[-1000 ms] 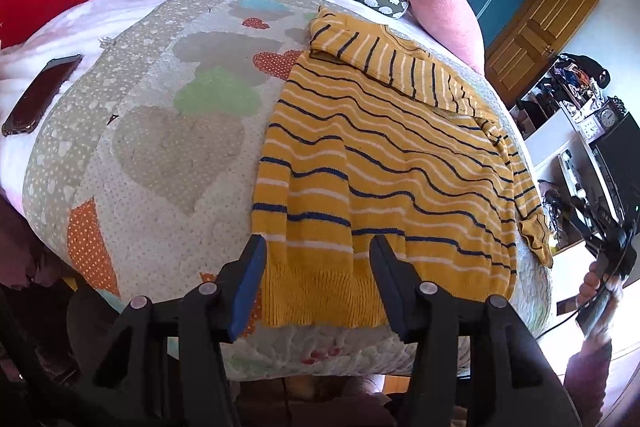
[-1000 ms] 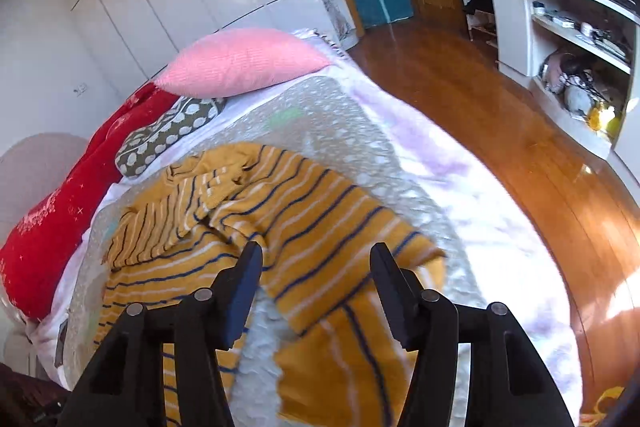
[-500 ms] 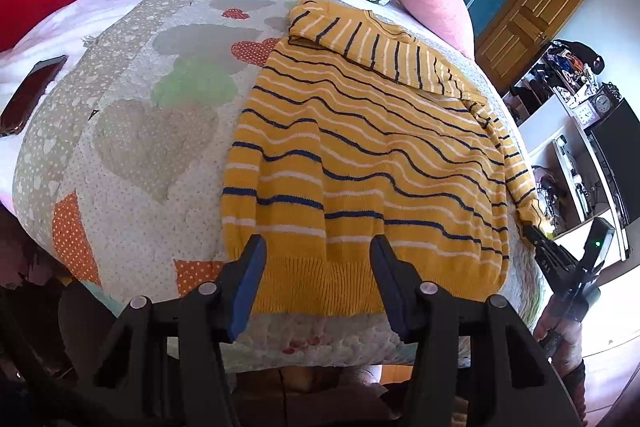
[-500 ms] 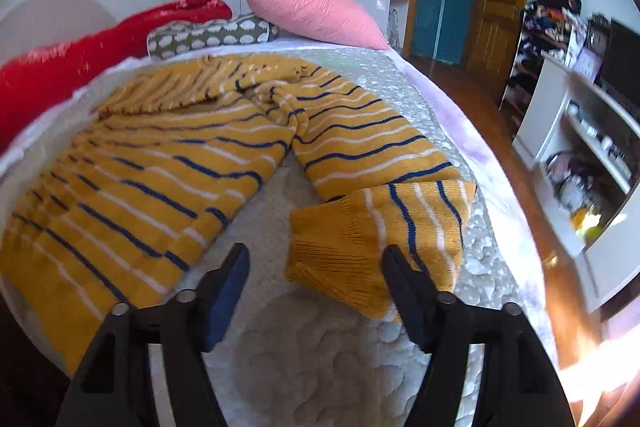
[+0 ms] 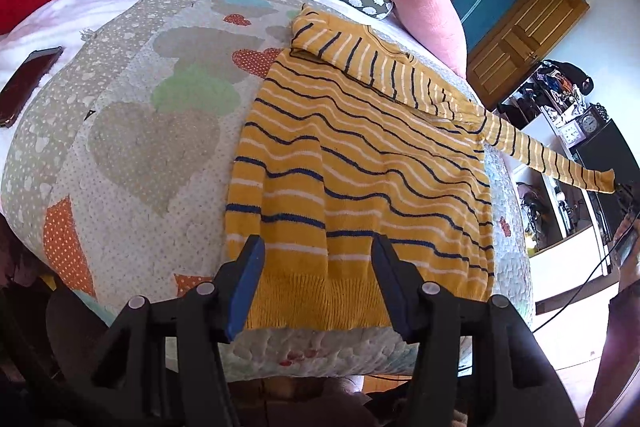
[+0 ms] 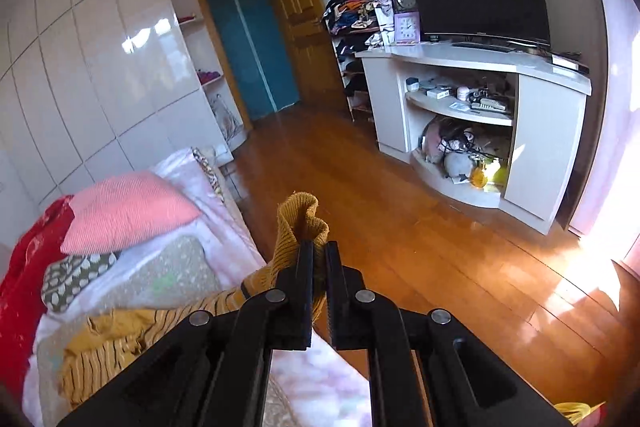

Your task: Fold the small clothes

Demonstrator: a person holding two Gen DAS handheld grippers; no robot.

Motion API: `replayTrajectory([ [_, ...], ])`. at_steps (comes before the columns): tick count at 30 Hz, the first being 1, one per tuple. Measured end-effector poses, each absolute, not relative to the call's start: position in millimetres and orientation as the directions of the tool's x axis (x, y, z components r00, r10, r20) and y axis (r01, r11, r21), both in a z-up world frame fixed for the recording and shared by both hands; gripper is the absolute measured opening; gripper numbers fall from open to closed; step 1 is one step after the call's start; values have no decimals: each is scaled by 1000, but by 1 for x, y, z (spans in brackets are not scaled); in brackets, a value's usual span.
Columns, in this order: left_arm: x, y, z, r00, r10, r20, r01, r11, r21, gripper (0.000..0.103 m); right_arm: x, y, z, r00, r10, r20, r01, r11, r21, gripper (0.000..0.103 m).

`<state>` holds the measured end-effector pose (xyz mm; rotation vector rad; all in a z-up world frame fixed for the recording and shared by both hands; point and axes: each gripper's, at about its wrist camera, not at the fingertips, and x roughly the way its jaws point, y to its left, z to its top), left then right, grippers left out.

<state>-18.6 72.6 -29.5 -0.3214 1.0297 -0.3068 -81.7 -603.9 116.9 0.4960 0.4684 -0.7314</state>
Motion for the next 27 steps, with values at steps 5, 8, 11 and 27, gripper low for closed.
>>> replayTrajectory([
  [5, -18, 93, -29, 503, -402, -765, 66, 901, -430, 54, -28, -552, 139, 741, -411, -531, 613, 737, 284, 5],
  [8, -18, 106, -30, 520, -402, -754, 52, 896, -442, 54, 22, -491, 133, 780, -303, -547, 506, 820, 267, 5],
  [11, -21, 119, -31, 539, -388, -748, 45, 900, -434, 55, 80, -419, 116, 792, -186, -581, 385, 892, 239, 5],
  [27, -29, 218, -64, 566, -291, -772, -129, 893, -431, 57, 298, -104, -49, 594, 139, -792, 11, 983, 181, 5],
])
